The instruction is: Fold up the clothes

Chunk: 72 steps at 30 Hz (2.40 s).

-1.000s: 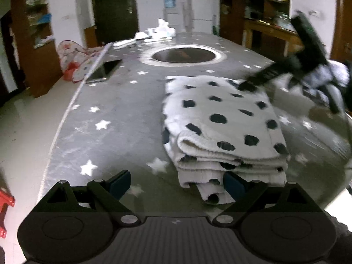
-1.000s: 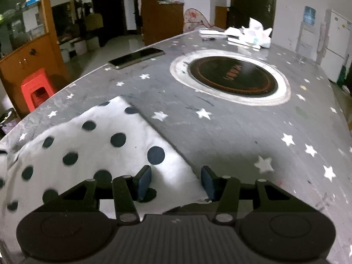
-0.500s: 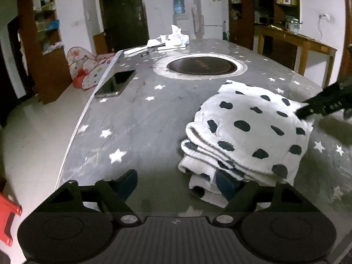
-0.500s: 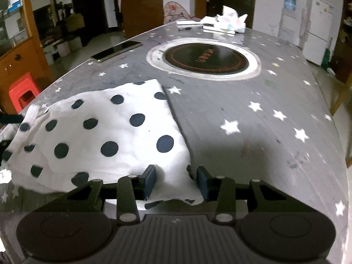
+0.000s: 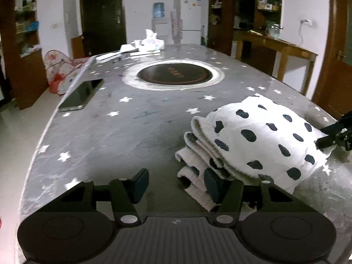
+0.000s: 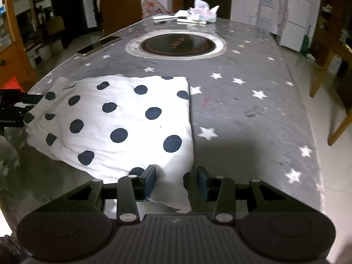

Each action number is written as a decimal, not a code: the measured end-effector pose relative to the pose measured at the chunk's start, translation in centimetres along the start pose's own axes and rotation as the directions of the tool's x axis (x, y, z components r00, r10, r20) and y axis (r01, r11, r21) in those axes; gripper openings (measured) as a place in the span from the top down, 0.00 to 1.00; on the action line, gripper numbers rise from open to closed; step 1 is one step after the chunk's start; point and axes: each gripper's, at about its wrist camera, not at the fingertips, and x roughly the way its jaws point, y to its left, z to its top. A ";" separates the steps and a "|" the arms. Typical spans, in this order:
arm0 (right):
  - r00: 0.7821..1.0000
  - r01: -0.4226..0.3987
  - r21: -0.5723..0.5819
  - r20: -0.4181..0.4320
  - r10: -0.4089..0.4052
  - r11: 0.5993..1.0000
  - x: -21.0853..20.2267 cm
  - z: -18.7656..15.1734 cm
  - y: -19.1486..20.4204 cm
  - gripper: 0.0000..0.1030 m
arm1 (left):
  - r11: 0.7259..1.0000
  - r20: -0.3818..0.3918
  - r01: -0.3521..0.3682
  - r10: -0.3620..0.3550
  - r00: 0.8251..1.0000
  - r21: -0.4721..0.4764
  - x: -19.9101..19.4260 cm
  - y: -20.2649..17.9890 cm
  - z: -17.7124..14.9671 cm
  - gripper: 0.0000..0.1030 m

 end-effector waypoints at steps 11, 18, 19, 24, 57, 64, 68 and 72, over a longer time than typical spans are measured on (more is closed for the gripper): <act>0.995 -0.010 -0.062 0.102 0.016 0.998 -3.3 0.6 1.2 0.59 | 0.996 -0.014 -0.035 0.034 0.999 -0.087 -0.8 2.3 0.6 0.30; 0.982 -0.122 -0.257 0.110 0.154 0.959 -3.1 1.2 7.2 0.59 | 0.982 -0.031 -0.035 0.030 0.999 -0.184 -1.6 3.3 0.9 0.14; 0.980 -0.132 -0.292 0.105 0.169 0.947 -3.0 1.2 8.2 0.59 | 0.981 -0.031 -0.031 0.025 0.999 -0.191 -1.6 3.2 1.0 0.13; 0.970 -0.171 -0.437 0.082 0.229 0.883 -2.5 1.2 12.6 0.57 | 0.974 -0.028 -0.008 0.001 1.000 -0.227 -1.8 2.3 1.8 0.04; 0.946 -0.054 -0.582 0.230 0.227 0.811 0.1 1.4 18.7 0.77 | 0.654 -0.034 0.157 -0.270 0.962 -0.740 0.5 2.0 0.3 0.00; 0.936 -0.076 -0.531 0.254 0.244 0.844 -0.4 1.8 17.4 0.78 | 0.574 0.005 0.184 -0.300 0.954 -0.798 0.7 2.1 -0.3 0.00; 0.935 -0.085 -0.526 0.251 0.250 0.846 -0.7 1.6 17.3 0.78 | 0.564 0.011 0.194 -0.311 0.950 -0.802 1.4 1.7 0.1 0.04; 0.934 -0.096 -0.524 0.247 0.259 0.846 -0.6 1.5 17.1 0.78 | 0.576 0.002 0.187 -0.306 0.952 -0.796 2.1 1.1 0.5 0.22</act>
